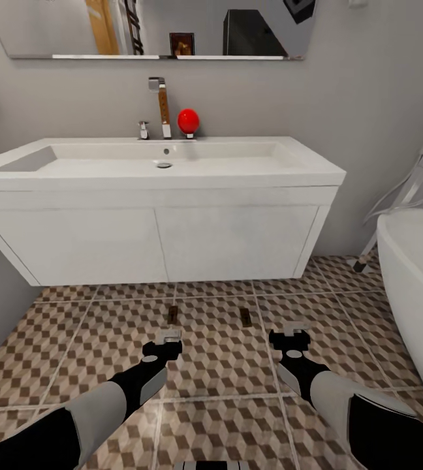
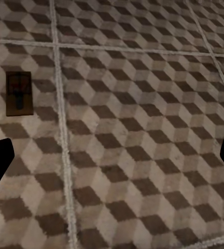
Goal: Take the four mousetraps from the cabinet in the bathroom and place them on the bathroom floor. Make sure all four end up on the same floor surface, and ensure that at least two of them are either under or directly next to the same bathroom sink.
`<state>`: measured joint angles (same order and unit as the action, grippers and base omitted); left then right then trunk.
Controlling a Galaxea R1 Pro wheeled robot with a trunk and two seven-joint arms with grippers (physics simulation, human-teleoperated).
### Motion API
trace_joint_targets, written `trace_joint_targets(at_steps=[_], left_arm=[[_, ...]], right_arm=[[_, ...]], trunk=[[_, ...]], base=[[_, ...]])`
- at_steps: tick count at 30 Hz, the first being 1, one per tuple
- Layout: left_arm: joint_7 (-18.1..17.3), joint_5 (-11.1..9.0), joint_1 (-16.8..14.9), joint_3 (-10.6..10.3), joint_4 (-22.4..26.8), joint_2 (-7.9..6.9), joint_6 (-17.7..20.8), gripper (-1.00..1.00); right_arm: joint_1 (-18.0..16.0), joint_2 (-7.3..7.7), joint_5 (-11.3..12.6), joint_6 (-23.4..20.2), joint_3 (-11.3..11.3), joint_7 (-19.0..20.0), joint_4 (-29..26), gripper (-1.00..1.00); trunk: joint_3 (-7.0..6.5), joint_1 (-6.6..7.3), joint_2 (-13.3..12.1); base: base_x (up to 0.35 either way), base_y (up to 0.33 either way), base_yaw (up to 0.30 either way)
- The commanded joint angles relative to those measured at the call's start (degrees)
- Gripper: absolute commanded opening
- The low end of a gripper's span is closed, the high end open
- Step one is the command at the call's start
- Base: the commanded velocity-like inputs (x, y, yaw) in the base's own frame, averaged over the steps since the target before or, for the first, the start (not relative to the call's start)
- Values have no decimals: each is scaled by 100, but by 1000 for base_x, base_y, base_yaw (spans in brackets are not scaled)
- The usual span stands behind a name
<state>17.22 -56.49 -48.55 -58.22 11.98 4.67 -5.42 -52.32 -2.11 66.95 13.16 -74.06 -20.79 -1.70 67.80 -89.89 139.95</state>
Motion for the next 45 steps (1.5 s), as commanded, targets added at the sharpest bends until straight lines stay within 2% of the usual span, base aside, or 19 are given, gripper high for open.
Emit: trace_joint_targets(at_steps=[1,26,34,40,45], left_arm=[[28,-57,-4,-49,2,-1,-21,100],[27,-64,1,-49,-2,-1,-12,100],[20,-64,57,-49,-2,4,-12,100],[13,-64,211,-49,-6,14,-10,100],[6,-64,517,-49,-73,8,-16,100]], right_arm=[[-1,0,58,18,-47,-22,-6,100],[52,1,84,12,-47,-22,3,100],[164,-3,77,11,-47,-22,3,100],[319,-7,79,11,-47,-22,3,100],[574,-6,75,16,-47,-22,15,100]], trunk=[[-14,23,-40],[-463,573,-1043],[-607,748,-1364],[-714,880,-1604],[-804,990,-1805]], base=[[0,0,0],[0,0,0],[0,0,0],[0,0,0],[0,0,0]])
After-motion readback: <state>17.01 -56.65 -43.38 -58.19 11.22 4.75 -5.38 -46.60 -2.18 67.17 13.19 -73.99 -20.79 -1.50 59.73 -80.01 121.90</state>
